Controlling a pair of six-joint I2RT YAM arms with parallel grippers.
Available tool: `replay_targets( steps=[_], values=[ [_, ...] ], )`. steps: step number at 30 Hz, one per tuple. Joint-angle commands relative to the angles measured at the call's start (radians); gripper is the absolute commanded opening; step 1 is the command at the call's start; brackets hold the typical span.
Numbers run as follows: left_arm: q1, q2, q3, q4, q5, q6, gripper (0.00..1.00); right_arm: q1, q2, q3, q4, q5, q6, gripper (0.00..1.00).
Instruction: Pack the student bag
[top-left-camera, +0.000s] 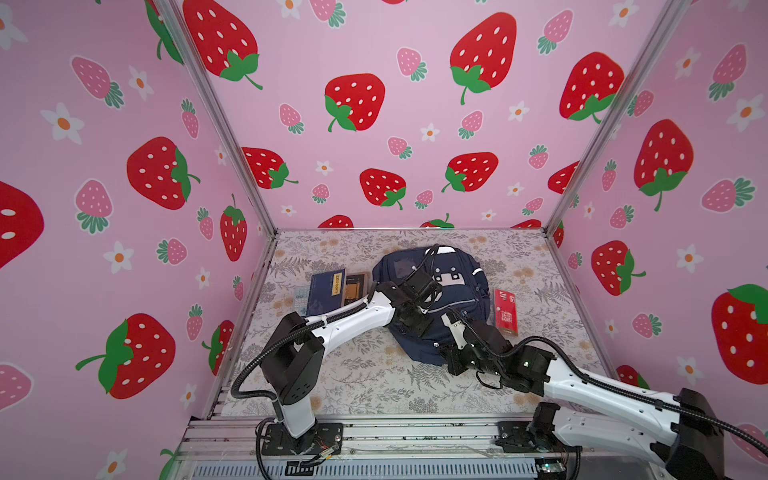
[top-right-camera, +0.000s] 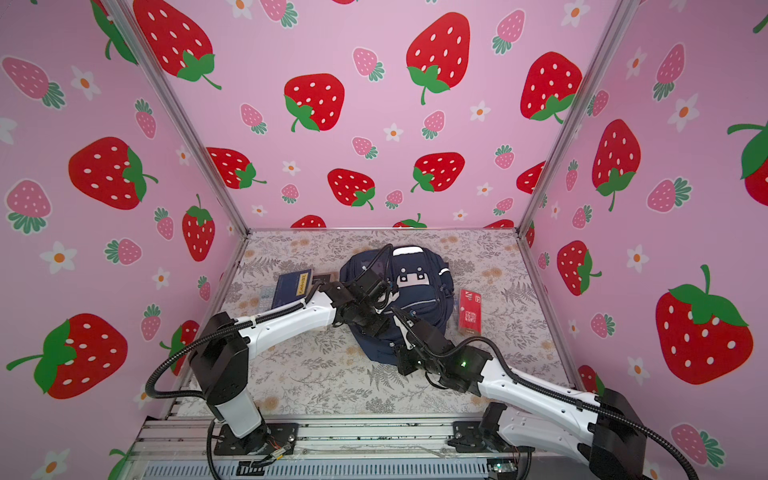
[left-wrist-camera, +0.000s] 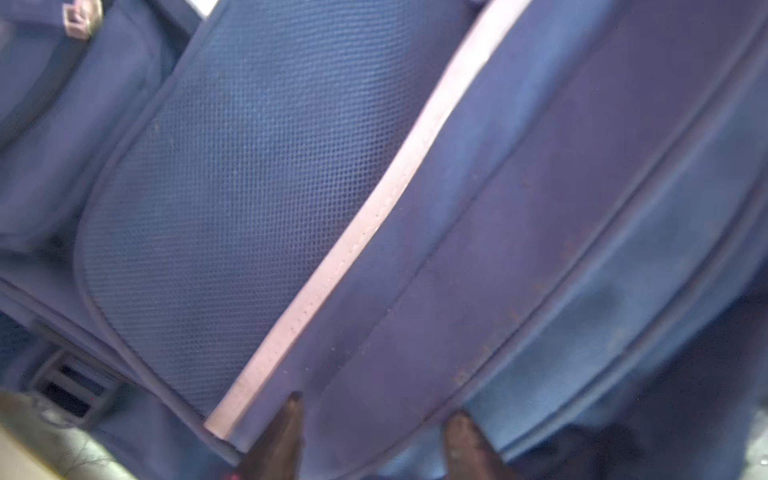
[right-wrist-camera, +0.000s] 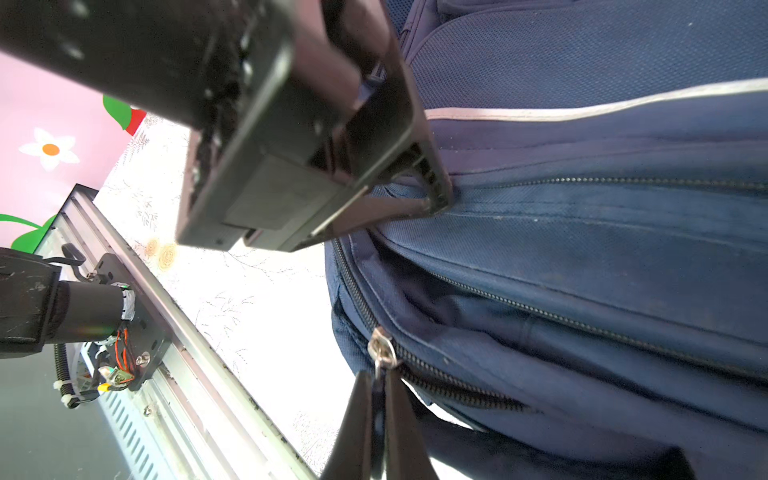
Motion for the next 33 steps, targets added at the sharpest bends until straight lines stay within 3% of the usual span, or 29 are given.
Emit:
replay_targets(
  steps=[1,3,10,15,17,22,31,33],
  values=[
    [0.004,0.074,0.095,-0.024,-0.062,0.022,0.2,-0.003,-0.02,0.008,0.044,0.006,0.007,0.0],
    [0.01,0.096,0.131,-0.022,-0.027,0.003,0.0,-0.003,-0.005,0.023,0.024,0.013,-0.005,0.0],
    [0.028,0.02,0.174,0.062,0.089,-0.128,0.0,0.008,0.043,0.055,-0.006,0.01,-0.029,0.0],
    [0.109,-0.099,0.054,0.322,0.371,-0.387,0.0,0.033,0.129,0.086,0.024,0.003,-0.039,0.0],
    [0.122,-0.129,0.008,0.407,0.423,-0.457,0.0,0.041,0.153,0.094,0.067,-0.002,-0.038,0.0],
    [0.122,-0.146,-0.029,0.475,0.505,-0.501,0.0,0.05,0.269,0.154,0.174,-0.012,-0.042,0.0],
    [0.124,-0.143,-0.047,0.397,0.527,-0.411,0.0,0.064,0.497,0.223,0.304,-0.009,-0.009,0.01],
    [0.128,-0.142,-0.05,0.345,0.507,-0.358,0.0,0.064,0.455,0.192,0.306,0.026,0.01,0.23]
  ],
)
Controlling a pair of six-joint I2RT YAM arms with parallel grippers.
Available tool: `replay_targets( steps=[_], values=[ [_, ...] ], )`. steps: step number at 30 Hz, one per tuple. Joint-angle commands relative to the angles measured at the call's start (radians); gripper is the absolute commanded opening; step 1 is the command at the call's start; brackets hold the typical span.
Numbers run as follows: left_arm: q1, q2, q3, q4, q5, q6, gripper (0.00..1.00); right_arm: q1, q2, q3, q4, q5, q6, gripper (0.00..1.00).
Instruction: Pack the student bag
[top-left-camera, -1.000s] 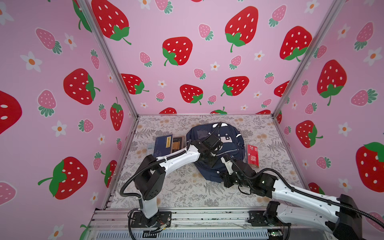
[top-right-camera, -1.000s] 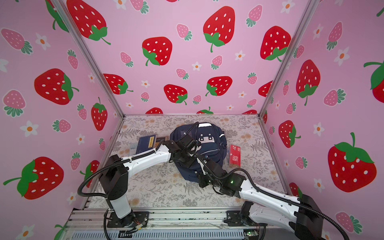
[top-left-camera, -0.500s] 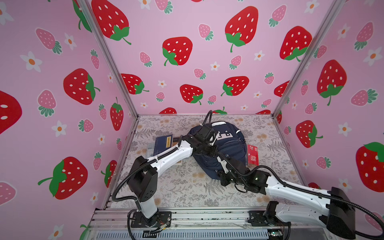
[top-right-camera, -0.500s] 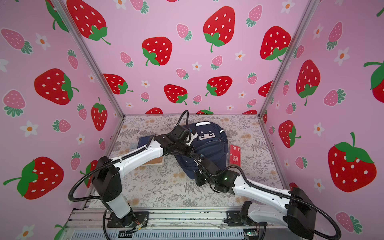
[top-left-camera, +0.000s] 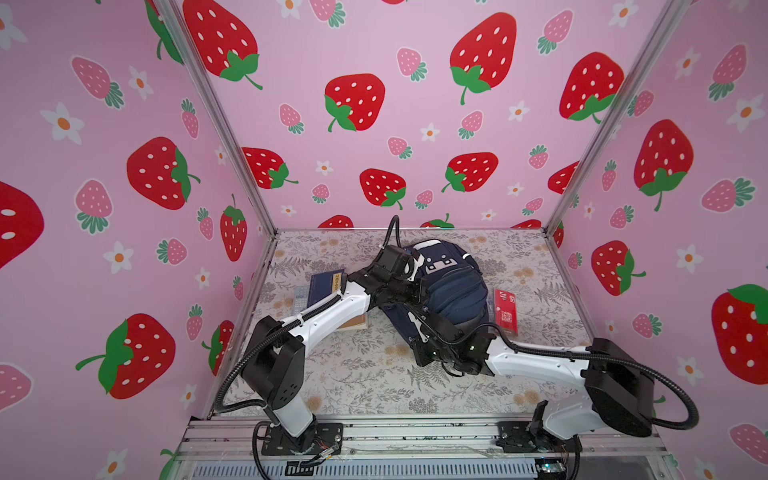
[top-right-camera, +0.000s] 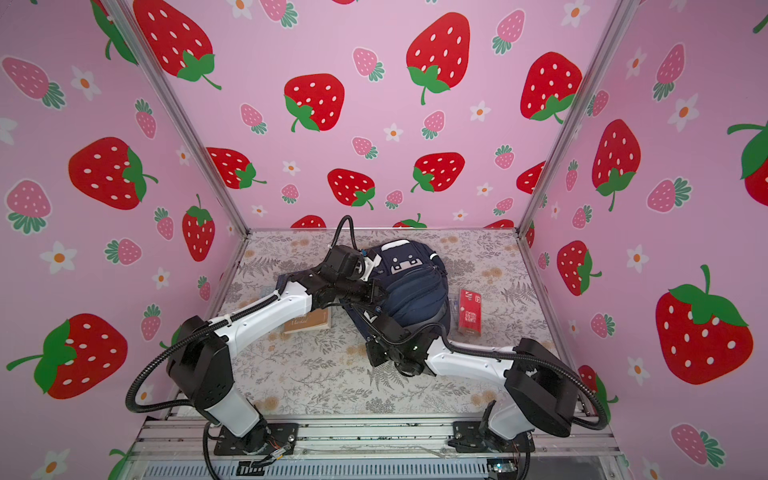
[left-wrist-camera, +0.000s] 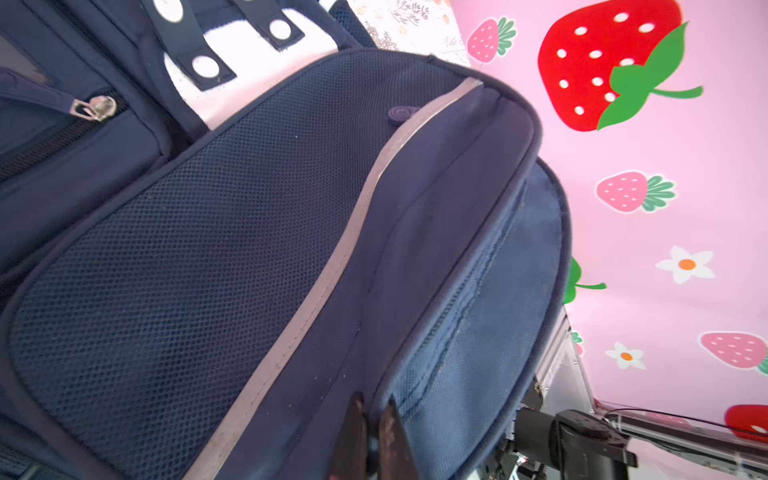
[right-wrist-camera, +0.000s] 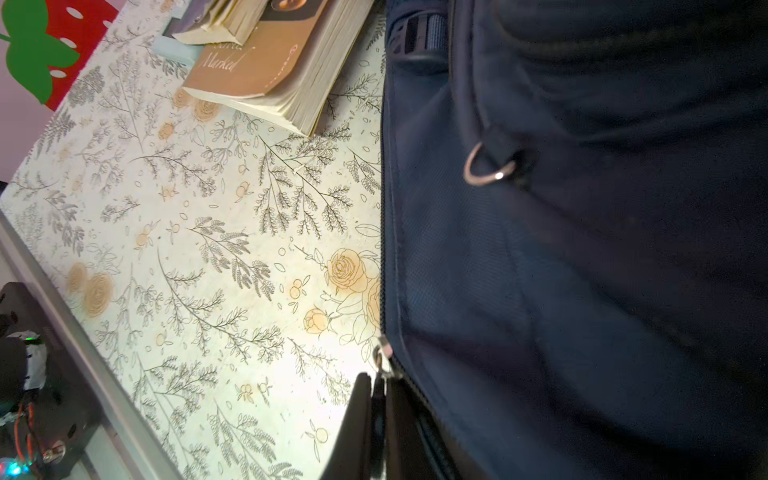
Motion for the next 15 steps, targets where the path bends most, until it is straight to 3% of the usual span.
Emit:
replay_targets(
  steps=[1,3,6,11,12,14,15],
  values=[
    [-0.053,-0.029,0.012,-0.008,0.105,0.067,0.0,0.009,-0.055,-0.001,0.098,0.01,0.031,0.32],
    [-0.054,-0.029,0.0,-0.077,0.046,0.137,0.0,0.008,-0.168,-0.054,0.079,0.073,0.051,0.45],
    [-0.057,-0.02,-0.016,-0.158,-0.032,0.227,0.0,0.003,-0.344,-0.111,-0.002,0.172,0.076,0.56],
    [-0.077,0.02,-0.01,-0.241,-0.068,0.311,0.0,-0.042,-0.533,-0.132,-0.193,0.236,0.109,0.62],
    [-0.083,0.028,-0.001,-0.262,-0.079,0.323,0.03,-0.05,-0.551,-0.128,-0.217,0.234,0.109,0.62],
    [-0.088,0.025,0.007,-0.292,-0.113,0.32,0.34,-0.064,-0.559,-0.114,-0.254,0.226,0.103,0.63],
    [-0.087,0.013,-0.001,-0.289,-0.133,0.307,0.43,-0.067,-0.592,-0.106,-0.261,0.222,0.1,0.65]
  ],
)
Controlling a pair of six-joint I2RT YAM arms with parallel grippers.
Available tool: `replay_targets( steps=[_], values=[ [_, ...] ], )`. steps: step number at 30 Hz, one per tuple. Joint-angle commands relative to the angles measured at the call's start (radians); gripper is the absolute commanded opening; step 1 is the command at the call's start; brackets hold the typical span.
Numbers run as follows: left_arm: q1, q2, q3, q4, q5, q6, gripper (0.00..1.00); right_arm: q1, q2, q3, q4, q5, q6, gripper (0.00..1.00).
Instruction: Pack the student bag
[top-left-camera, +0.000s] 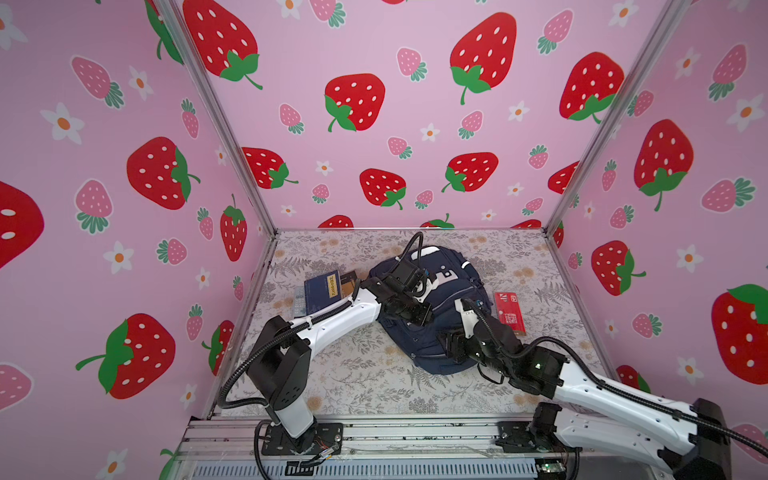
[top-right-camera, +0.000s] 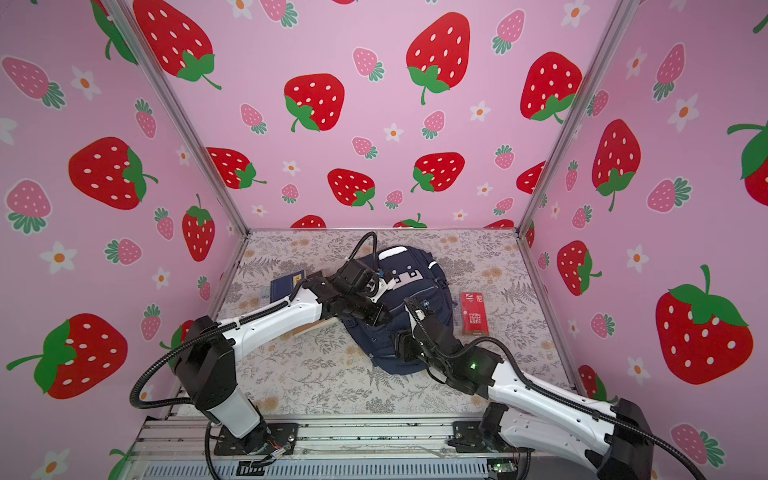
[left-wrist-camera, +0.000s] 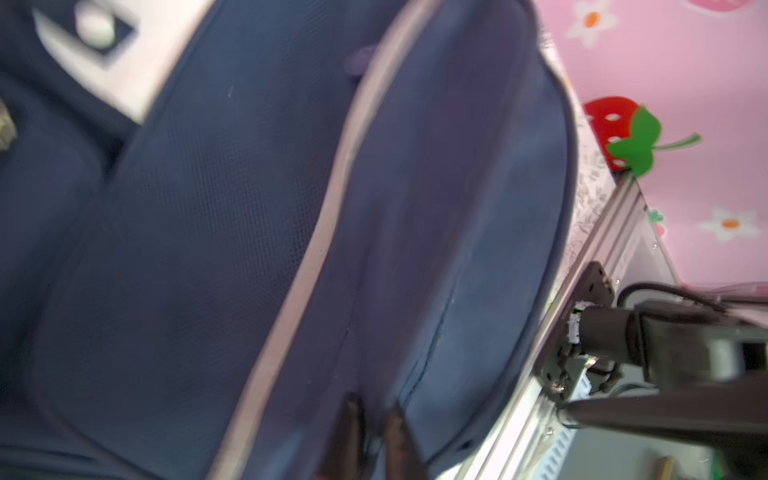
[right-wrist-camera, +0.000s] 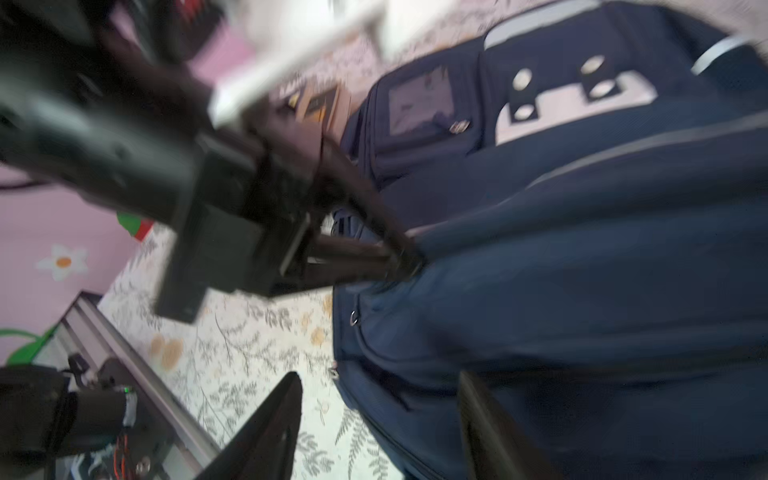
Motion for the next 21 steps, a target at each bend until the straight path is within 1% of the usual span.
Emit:
replay_targets(
  steps=[1,2,4,5,6,10,12,13,14,16,17,20,21],
  values=[
    [0.005,-0.036,-0.005,-0.079,-0.107,0.026,0.51,-0.013,-0.026,0.031,-0.089,0.041,0.019,0.68],
    [0.009,-0.064,-0.019,-0.07,-0.138,0.009,0.57,-0.018,-0.022,0.041,-0.087,0.026,0.011,0.69],
    [0.024,-0.134,-0.041,-0.052,-0.198,-0.049,0.63,-0.025,-0.005,0.06,-0.066,-0.009,-0.008,0.69],
    [0.039,-0.175,-0.058,-0.039,-0.219,-0.088,0.66,-0.027,0.03,0.069,-0.052,-0.025,-0.019,0.69],
    [0.052,-0.212,-0.072,-0.026,-0.219,-0.123,0.67,-0.03,0.048,0.078,-0.04,-0.037,-0.026,0.69],
    [0.111,-0.365,-0.151,0.017,-0.311,-0.262,0.7,-0.045,0.137,0.111,0.017,-0.103,-0.065,0.67],
    [0.159,-0.429,-0.211,0.011,-0.361,-0.357,0.72,-0.053,0.176,0.126,0.038,-0.138,-0.082,0.66],
    [0.194,-0.455,-0.241,0.004,-0.362,-0.402,0.73,-0.058,0.191,0.13,0.047,-0.153,-0.089,0.66],
    [0.251,-0.486,-0.286,0.005,-0.335,-0.46,0.74,-0.063,0.205,0.134,0.058,-0.175,-0.098,0.66],
    [0.382,-0.544,-0.39,0.037,-0.235,-0.559,0.74,-0.074,0.231,0.138,0.078,-0.21,-0.112,0.66],
    [0.461,-0.579,-0.458,0.071,-0.16,-0.612,0.74,-0.079,0.245,0.14,0.089,-0.233,-0.12,0.66],
    [0.658,-0.677,-0.637,0.177,-0.062,-0.74,0.77,-0.094,0.287,0.147,0.117,-0.286,-0.141,0.65],
    [0.707,-0.701,-0.677,0.203,-0.043,-0.769,0.78,-0.096,0.302,0.151,0.122,-0.296,-0.151,0.65]
  ],
)
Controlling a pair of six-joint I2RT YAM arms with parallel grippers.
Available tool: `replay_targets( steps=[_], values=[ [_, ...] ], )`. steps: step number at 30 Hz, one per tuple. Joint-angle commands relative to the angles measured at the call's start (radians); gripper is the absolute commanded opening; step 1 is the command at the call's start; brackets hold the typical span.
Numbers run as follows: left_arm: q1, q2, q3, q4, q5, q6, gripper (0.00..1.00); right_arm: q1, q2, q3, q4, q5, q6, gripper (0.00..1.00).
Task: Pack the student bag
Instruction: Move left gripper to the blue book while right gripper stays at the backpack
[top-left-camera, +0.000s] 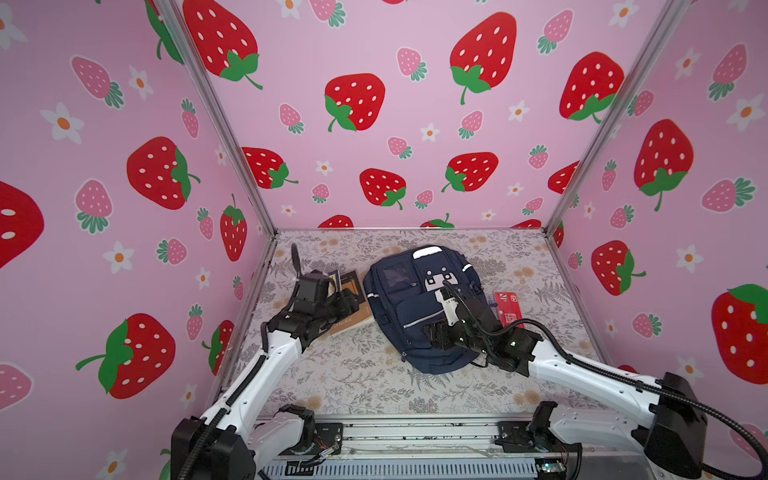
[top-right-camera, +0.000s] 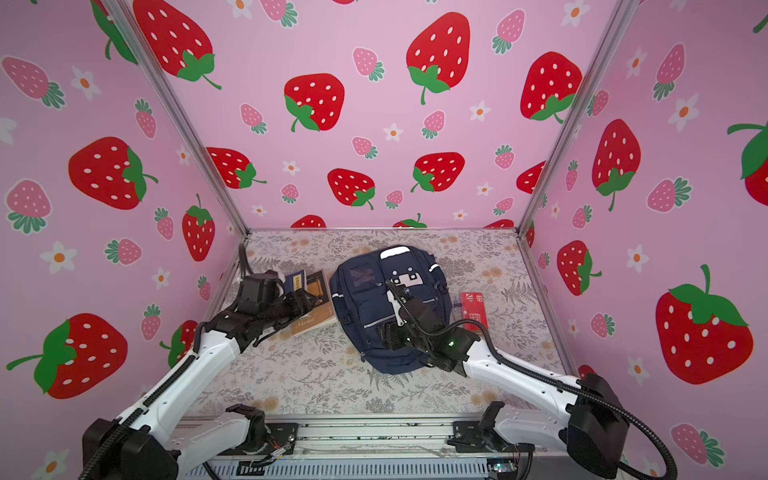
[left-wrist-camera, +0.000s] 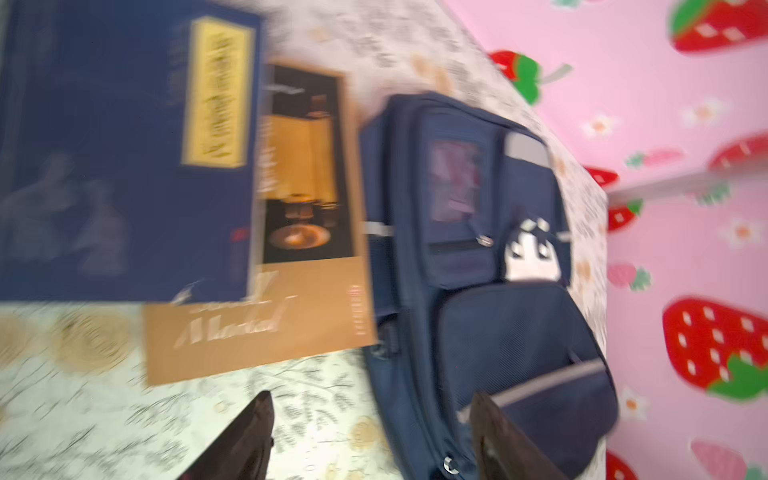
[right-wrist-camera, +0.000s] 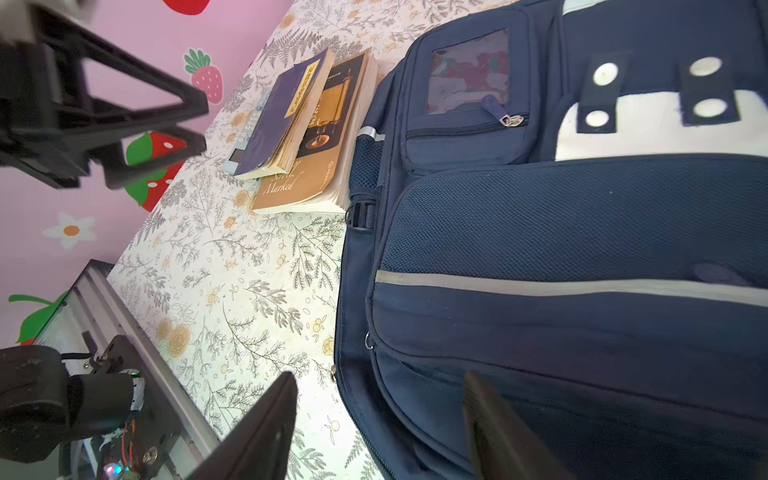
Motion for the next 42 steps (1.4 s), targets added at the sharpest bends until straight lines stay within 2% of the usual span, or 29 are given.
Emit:
replay_targets(
  steps=[1,5,11,17,21,30,33,37,40,42],
  values=[
    [0.157,-0.081,-0.129,0.105,0.14,-0.217,0.79,-0.012,0.044,0.042,0.049,-0.08,-0.05,0.65],
    [0.267,-0.103,-0.229,0.202,0.178,-0.255,0.86,-0.027,0.096,0.063,0.055,-0.108,-0.08,0.64],
    [0.316,-0.045,-0.382,0.487,0.218,-0.415,0.96,-0.061,0.132,0.046,0.112,-0.173,-0.086,0.64],
    [0.353,0.051,-0.46,0.746,0.174,-0.524,0.95,-0.082,0.152,0.038,0.13,-0.214,-0.083,0.62],
    [0.358,0.134,-0.442,0.844,0.145,-0.537,0.91,-0.089,0.134,0.025,0.131,-0.219,-0.078,0.62],
    [0.359,0.36,-0.42,1.038,0.159,-0.586,0.75,-0.1,0.092,0.003,0.116,-0.211,-0.066,0.58],
    [0.361,0.401,-0.425,1.108,0.168,-0.593,0.64,-0.106,0.071,-0.003,0.102,-0.203,-0.066,0.55],
    [0.361,0.384,-0.448,1.132,0.161,-0.604,0.49,-0.11,0.053,-0.005,0.087,-0.2,-0.061,0.52],
    [0.361,0.32,-0.439,1.054,0.159,-0.562,0.4,-0.111,0.05,-0.005,0.083,-0.199,-0.055,0.47],
    [0.36,0.261,-0.413,0.956,0.157,-0.513,0.3,-0.111,0.051,0.0,0.084,-0.201,-0.054,0.44]
  ],
)
